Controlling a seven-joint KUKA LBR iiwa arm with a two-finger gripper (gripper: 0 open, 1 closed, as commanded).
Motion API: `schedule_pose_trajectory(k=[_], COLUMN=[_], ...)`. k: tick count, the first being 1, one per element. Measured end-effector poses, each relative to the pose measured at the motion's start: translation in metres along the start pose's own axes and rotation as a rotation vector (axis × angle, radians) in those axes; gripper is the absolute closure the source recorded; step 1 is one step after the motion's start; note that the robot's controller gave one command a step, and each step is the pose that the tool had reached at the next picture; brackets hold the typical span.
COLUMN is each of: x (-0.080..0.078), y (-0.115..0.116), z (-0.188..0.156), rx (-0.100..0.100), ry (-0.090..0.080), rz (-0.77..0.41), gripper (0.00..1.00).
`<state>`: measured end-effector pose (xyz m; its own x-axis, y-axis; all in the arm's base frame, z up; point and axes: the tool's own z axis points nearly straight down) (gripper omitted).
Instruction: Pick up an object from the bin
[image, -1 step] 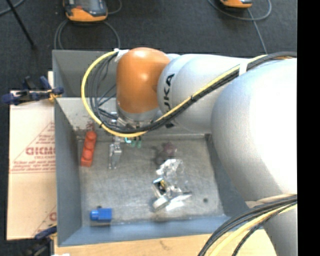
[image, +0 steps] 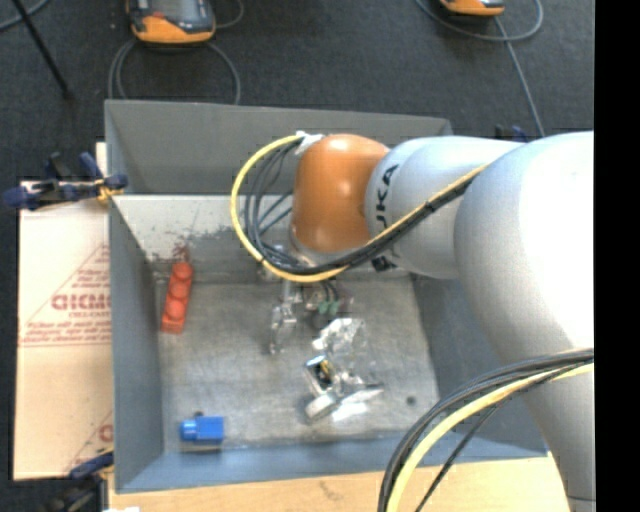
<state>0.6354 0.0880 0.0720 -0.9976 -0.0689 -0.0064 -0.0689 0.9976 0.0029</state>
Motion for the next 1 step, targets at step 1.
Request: schedule_pose_trajectory(k=[1], x=[0.0748], y=[-0.0686], z=[-0.0366], rx=[0.007], ry=[0.005], rz=[-0.082], gripper=[0.0])
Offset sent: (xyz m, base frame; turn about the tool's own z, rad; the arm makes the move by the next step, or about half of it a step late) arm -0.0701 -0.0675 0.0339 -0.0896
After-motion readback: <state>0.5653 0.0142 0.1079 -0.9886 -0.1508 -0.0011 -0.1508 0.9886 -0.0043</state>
